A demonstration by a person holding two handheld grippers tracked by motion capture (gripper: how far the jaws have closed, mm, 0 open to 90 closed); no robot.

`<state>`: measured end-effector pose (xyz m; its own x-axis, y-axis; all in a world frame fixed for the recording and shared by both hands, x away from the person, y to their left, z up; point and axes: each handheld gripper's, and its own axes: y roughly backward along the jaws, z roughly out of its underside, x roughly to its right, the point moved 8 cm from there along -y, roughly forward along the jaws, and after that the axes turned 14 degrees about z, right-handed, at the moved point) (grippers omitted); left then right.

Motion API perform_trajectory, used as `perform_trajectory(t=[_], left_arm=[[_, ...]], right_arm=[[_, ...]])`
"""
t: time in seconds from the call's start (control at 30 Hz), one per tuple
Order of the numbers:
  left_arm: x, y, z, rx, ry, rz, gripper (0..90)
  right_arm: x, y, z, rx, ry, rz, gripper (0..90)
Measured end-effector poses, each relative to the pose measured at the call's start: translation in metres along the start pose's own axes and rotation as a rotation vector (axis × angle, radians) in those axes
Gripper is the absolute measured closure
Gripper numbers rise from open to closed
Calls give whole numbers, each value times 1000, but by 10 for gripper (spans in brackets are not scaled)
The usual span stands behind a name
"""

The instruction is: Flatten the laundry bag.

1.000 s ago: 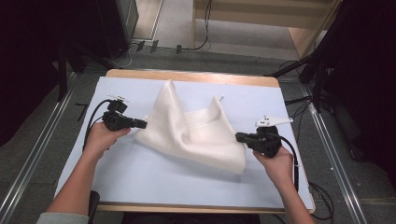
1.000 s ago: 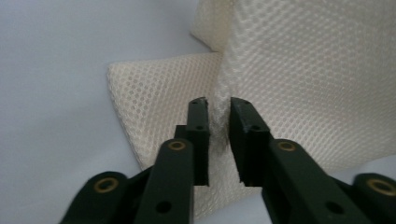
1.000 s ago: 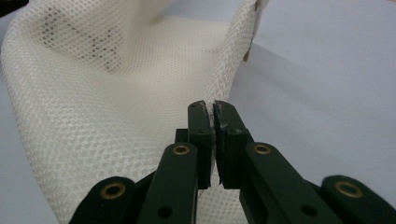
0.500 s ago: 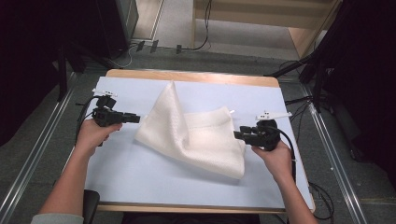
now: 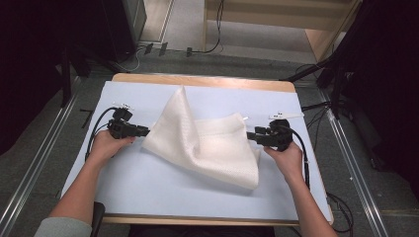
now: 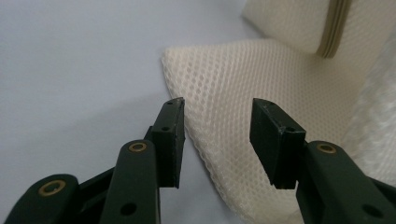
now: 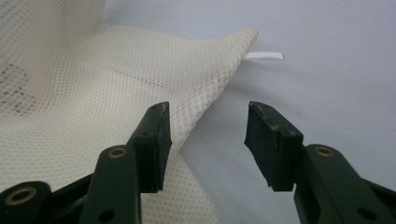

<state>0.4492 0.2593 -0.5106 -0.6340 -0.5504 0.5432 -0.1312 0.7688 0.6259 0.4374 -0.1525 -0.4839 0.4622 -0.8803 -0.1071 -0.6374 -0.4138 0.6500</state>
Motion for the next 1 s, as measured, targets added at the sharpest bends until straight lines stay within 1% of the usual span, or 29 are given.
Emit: perform_trajectory(t=[0.07, 0.1, 0.17, 0.2, 0.23, 0.27, 0.3, 0.37, 0.4, 0.43, 0.47, 0.5, 0.57, 0.6, 0.63, 0.7, 0.73, 0.8, 0.83, 0.87, 0.9, 0.93, 0.97, 1.0], left_arm=[[3, -2, 1, -14, -2, 5, 566], [5, -3, 2, -19, -2, 10, 572], [6, -4, 3, -25, -9, 3, 582], [7, -5, 4, -33, -2, 15, 624], [7, -5, 5, -20, 0, 9, 653], [8, -6, 5, -20, 4, 10, 689], [7, -6, 6, -29, 9, 18, 732], [7, -7, 7, -24, 25, 26, 791], [7, -8, 7, -26, 32, 30, 814], [7, -8, 7, -24, 36, 27, 836], [7, -8, 7, -26, 44, 34, 855], [6, -8, 7, -24, 50, 38, 869], [6, -7, 6, -22, 75, 44, 880], [4, -5, 2, 7, 74, 41, 886], [4, -5, 2, 7, 74, 41, 886], [2, -1, -3, 35, 78, 30, 888], [1, 1, -5, 42, 78, 29, 888], [-3, 5, -9, 59, 81, 9, 889], [-6, 7, -11, 82, 85, 1, 889], [-9, 11, -14, 110, 97, -2, 890], [-13, 15, -15, 117, 109, -5, 890], [-19, 21, -17, 139, 113, -35, 890], [-21, 24, -18, 150, 122, -38, 889], [-26, 30, -18, 171, 139, -43, 889]], right_arm=[[-3, -2, -1, 8, -8, -10, 479], [-4, -4, -1, 9, -3, -14, 463], [-7, -10, -1, 8, -3, -25, 430], [-8, -13, 0, -1, -7, -33, 430], [-9, -16, 1, -11, -9, -42, 429], [-10, -19, 3, -35, -9, -45, 427], [-11, -22, 4, -60, -10, -49, 436], [-15, -27, 4, -72, -5, -72, 489], [-18, -30, 3, -75, 0, -84, 559], [-21, -32, 3, -89, 7, -88, 642], [-22, -33, 3, -90, 29, -80, 744], [-26, -32, 2, -92, 29, -99, 832], [-31, -27, -3, -56, 30, -129, 861], [-35, -14, -12, -9, 32, -153, 865], [-35, -14, -12, -9, 32, -153, 865], [-39, 3, -24, 57, 40, -174, 867], [-41, 12, -29, 93, 49, -190, 867], [-47, 29, -37, 141, 68, -207, 868], [-50, 37, -39, 157, 78, -217, 867], [-53, 44, -40, 173, 87, -219, 867], [-55, 50, -42, 189, 99, -225, 867], [-59, 63, -44, 216, 106, -234, 867], [-60, 65, -44, 219, 108, -236, 867], [-60, 65, -44, 219, 108, -236, 867]])
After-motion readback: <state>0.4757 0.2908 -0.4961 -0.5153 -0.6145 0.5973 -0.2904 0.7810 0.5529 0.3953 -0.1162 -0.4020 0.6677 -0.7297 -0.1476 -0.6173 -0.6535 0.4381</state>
